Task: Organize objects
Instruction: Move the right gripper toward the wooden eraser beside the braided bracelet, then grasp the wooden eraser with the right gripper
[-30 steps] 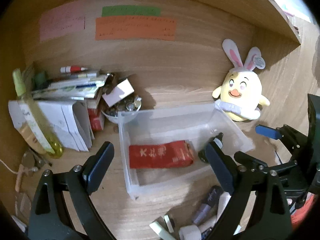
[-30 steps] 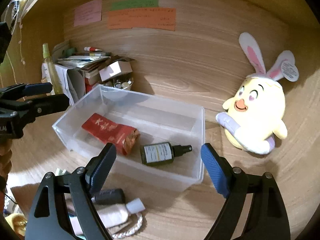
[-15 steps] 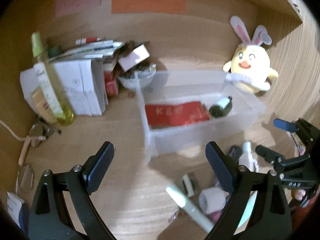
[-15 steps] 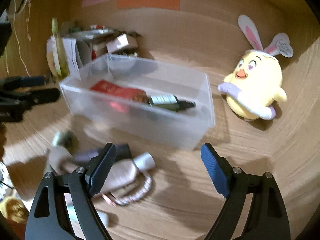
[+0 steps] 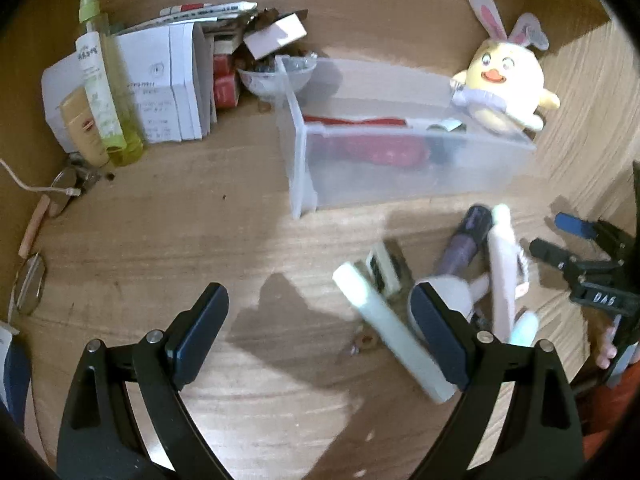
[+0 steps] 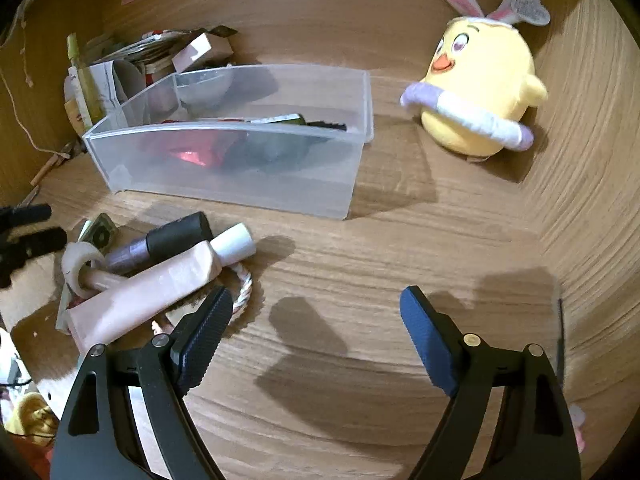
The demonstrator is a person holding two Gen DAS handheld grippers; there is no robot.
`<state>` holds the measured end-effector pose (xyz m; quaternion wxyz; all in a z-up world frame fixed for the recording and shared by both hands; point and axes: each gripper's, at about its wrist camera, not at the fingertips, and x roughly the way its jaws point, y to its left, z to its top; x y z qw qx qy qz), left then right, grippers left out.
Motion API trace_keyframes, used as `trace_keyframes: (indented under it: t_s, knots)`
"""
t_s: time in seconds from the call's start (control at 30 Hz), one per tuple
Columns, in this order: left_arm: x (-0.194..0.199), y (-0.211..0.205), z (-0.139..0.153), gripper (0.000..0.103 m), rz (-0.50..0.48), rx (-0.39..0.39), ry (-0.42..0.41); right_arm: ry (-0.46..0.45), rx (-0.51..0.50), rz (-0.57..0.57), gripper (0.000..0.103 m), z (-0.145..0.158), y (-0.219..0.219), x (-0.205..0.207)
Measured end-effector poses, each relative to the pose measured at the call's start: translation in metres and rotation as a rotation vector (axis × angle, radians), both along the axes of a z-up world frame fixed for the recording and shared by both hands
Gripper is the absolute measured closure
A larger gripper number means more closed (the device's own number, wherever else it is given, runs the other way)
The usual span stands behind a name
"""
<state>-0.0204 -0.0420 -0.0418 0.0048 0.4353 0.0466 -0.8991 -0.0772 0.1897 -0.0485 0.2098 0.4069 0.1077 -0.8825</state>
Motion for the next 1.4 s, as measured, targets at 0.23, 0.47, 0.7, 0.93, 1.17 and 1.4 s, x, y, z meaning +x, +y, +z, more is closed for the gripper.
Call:
trace_keyframes:
  t_s: [0.23, 0.47, 0.7, 0.93, 1.17, 1.4]
  knots:
    - [0.015, 0.005, -0.011, 0.009, -0.009, 0.002, -0.037, -0.012, 0.012, 0.020, 0.030, -0.007, -0.014, 0.006]
    - [0.020, 0.002, -0.010, 0.010, 0.007, -0.033, -0.024, -0.014, 0.062, 0.052, 0.047, -0.012, -0.025, 0.011]
    - [0.020, -0.008, -0.015, 0.017, 0.021, -0.028, -0.058, 0.002, 0.098, 0.030, 0.056, -0.013, -0.019, 0.010]
    - [0.018, -0.005, -0.019, 0.023, 0.012, -0.033, -0.063, -0.019, 0.058, 0.001, 0.075, -0.014, -0.002, 0.001]
    - [0.011, -0.001, -0.019, 0.042, 0.009, -0.066, -0.034, -0.016, 0.044, -0.043, 0.088, -0.015, 0.008, -0.006]
    - [0.002, 0.000, -0.017, 0.050, -0.007, -0.046, -0.027, -0.032, -0.026, -0.072, 0.088, -0.006, 0.023, -0.006]
